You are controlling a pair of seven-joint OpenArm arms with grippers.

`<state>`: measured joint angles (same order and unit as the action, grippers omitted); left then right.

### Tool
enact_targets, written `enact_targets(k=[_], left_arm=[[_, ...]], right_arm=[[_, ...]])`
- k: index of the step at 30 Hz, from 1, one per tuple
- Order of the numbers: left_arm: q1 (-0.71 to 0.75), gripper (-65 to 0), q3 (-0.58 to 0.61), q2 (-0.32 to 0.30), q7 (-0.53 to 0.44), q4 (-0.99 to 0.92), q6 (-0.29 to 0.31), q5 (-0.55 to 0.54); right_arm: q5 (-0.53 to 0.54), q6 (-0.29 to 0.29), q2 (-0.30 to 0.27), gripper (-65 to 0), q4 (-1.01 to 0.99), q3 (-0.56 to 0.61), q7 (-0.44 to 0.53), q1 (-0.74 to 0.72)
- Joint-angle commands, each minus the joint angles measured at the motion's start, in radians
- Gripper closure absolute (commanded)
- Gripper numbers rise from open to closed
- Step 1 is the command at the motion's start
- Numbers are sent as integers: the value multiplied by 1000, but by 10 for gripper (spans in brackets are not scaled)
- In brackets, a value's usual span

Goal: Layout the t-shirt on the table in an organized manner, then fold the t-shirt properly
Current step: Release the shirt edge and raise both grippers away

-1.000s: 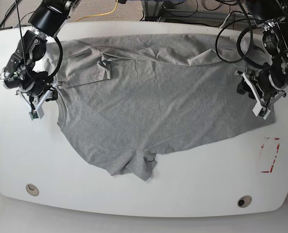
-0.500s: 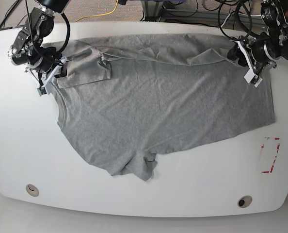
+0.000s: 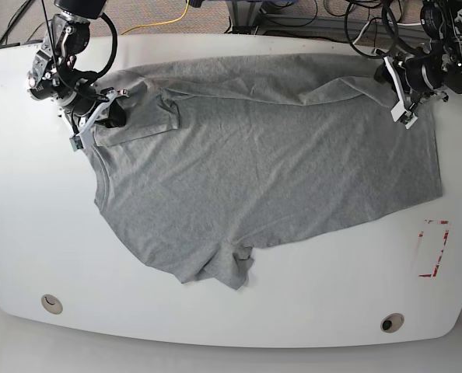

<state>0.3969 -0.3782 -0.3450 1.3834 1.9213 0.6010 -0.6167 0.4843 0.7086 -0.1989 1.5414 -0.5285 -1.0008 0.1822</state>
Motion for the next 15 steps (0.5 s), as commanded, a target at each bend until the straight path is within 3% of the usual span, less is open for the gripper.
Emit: enact_targets(k=[1,15], left_arm=[[-3,-231,8,-36,-8,14,4,5],[-13,-232,9,-53,-8,13,4,11]], right_arm=[[-46,-10,-21,-87,-17,0,-25,38],[-42,-10,-17,-87,0,-25,55,202]])
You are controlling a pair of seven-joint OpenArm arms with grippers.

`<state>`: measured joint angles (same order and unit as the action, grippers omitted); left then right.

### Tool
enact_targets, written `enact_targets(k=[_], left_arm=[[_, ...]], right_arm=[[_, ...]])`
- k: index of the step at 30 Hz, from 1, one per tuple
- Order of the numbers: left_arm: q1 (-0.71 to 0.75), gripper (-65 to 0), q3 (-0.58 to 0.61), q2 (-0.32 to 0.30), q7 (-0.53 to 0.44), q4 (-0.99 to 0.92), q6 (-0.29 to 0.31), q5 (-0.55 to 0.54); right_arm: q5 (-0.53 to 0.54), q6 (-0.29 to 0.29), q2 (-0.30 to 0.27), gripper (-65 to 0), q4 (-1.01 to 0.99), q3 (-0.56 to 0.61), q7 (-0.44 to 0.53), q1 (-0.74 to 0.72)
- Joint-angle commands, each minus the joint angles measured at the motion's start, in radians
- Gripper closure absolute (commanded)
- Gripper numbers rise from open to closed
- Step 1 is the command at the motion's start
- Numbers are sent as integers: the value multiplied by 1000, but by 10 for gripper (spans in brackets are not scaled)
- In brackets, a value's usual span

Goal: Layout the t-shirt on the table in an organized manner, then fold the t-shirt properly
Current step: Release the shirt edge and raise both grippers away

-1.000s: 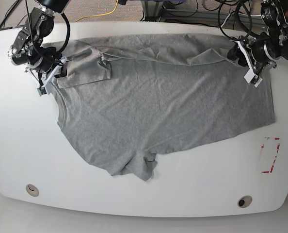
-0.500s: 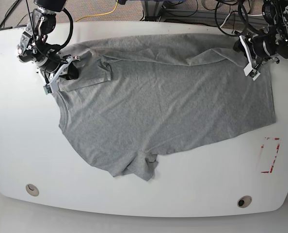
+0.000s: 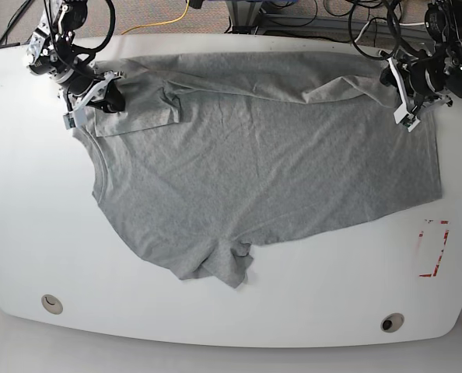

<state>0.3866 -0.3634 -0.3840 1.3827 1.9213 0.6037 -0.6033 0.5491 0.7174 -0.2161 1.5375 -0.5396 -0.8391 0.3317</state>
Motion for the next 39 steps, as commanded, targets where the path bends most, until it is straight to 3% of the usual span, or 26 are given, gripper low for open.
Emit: enact_targets(k=[1,12,21,39], left_arm=[[-2,-232,-6,-16,-7,13,2,0],[5,-235,-6,-30,-7,13,8,82],[21,-235,-15,-63,-7,13,77,84],[56,-235,-72,-65,-9,27,94,75]], right_arm=[[-106,-19,4,-87,13,-21,-96,68],[-106,-19,22,-87,126,-58,-78,148],[-106,-19,24,-87,130,-73,-78,185],[-106,-19,25,-87,151,-78,-78,169]])
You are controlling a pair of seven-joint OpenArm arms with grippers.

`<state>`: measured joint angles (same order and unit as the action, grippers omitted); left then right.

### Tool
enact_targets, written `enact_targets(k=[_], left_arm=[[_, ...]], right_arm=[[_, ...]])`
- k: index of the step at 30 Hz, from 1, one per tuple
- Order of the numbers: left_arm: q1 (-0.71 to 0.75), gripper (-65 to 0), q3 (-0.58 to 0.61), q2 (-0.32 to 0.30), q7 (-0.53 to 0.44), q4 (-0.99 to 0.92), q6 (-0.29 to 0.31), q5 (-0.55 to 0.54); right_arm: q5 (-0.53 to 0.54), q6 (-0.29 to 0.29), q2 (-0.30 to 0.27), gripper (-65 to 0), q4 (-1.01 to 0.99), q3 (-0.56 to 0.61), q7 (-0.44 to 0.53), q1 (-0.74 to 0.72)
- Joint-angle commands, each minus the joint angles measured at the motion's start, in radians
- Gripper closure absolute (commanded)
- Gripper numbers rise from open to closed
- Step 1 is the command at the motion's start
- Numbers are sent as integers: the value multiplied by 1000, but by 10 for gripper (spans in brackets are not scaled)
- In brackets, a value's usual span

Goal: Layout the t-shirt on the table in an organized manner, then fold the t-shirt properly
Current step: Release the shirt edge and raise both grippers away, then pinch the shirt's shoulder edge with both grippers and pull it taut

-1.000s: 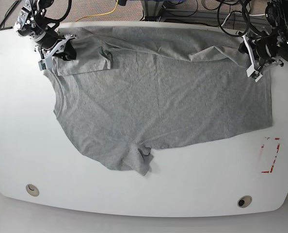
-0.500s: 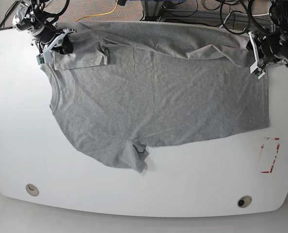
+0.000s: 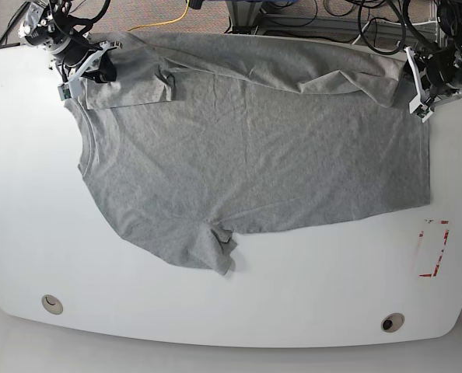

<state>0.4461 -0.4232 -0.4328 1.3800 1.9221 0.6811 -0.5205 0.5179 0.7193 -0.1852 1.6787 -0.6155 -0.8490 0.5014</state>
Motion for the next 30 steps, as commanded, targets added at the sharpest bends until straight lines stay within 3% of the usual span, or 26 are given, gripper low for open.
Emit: enact_targets(k=[1,10,13,16,18,24,30], left_arm=[[-7,-235,-15,-16,-6,32,17,-8],[-54,-240,-136,39,-4,47,17,-8],[-86,-294,-154,61,-4,46,17,-7],[-131,-378,-156,88,-3,46,17,-7],[-154,-397,-153,108,-3,46,17,-2],[-191,-400,-110,156,3,46,17,0],[-189,-401,-42,162,3,23,17,1]], right_arm=[[-75,-21,-6,-87,18,-2,-69,-2],[-75,-21,-7,-87,24,-2,-69,-7],[-75,-21,-9,-87,24,-2,-69,-7],[-75,-21,-7,-87,24,-1,-69,-7],[-75,-21,-7,-87,24,4,-69,-7],[-75,-21,-6,-87,24,4,-69,-7],[-75,-21,-7,-87,25,4,-69,-8]])
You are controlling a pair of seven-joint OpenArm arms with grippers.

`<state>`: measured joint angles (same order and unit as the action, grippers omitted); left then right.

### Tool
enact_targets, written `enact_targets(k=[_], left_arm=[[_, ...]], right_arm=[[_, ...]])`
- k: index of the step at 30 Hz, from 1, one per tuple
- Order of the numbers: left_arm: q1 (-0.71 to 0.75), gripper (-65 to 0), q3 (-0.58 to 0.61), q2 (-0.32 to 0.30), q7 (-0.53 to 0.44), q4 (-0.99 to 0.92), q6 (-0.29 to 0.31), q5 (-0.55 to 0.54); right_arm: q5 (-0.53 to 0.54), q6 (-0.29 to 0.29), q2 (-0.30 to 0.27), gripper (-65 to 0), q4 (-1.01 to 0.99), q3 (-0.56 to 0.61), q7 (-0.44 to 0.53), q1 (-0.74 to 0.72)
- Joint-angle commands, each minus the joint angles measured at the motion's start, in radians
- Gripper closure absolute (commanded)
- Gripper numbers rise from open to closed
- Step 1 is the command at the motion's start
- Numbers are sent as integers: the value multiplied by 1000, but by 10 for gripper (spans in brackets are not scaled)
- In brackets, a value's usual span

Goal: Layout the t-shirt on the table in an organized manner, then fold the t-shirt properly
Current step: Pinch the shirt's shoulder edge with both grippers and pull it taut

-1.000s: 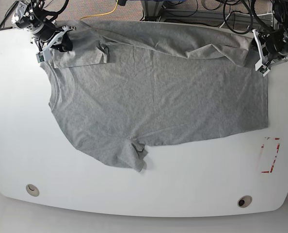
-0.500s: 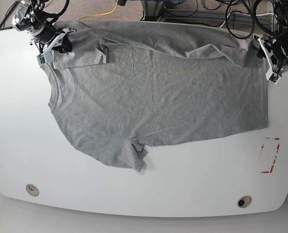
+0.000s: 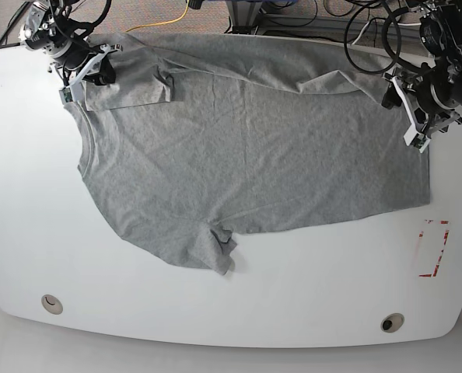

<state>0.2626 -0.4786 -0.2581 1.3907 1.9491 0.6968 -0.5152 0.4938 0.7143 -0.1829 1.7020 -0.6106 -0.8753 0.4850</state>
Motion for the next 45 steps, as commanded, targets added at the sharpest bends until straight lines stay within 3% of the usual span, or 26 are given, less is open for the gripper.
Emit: enact_targets(k=[1,11,22,24,30,33,39,45], left_arm=[[-4,-401,19,-13,-7,-14,1,-4],[5,-401,31,-13,-14,-169,1,-10],[5,-393,108,-14,-14,-196,1,-10],[5,-364,114,-14,-14,-196,1,-7],[5,-106,117,-14,-14,-196,1,-6],[5,-40,114,-17,-14,-195,1,-6],[10,-71,108,-43,-14,-172,1,-7],[30,-142,102,-79,-11,-159,1,-12]], right_arm=[[-51,-16,-10,-87,2,-1,-43,8],[-51,-16,-8,-87,2,-1,-43,8],[-51,-16,-8,-87,2,-1,-43,8],[-51,-16,-8,-87,2,-1,-43,8],[-51,-16,-7,-87,2,-1,-43,8],[-51,-16,-7,-87,2,-2,-43,8],[-51,-16,-7,-87,2,-2,-43,8],[-51,-16,-7,-87,2,-2,-43,8]])
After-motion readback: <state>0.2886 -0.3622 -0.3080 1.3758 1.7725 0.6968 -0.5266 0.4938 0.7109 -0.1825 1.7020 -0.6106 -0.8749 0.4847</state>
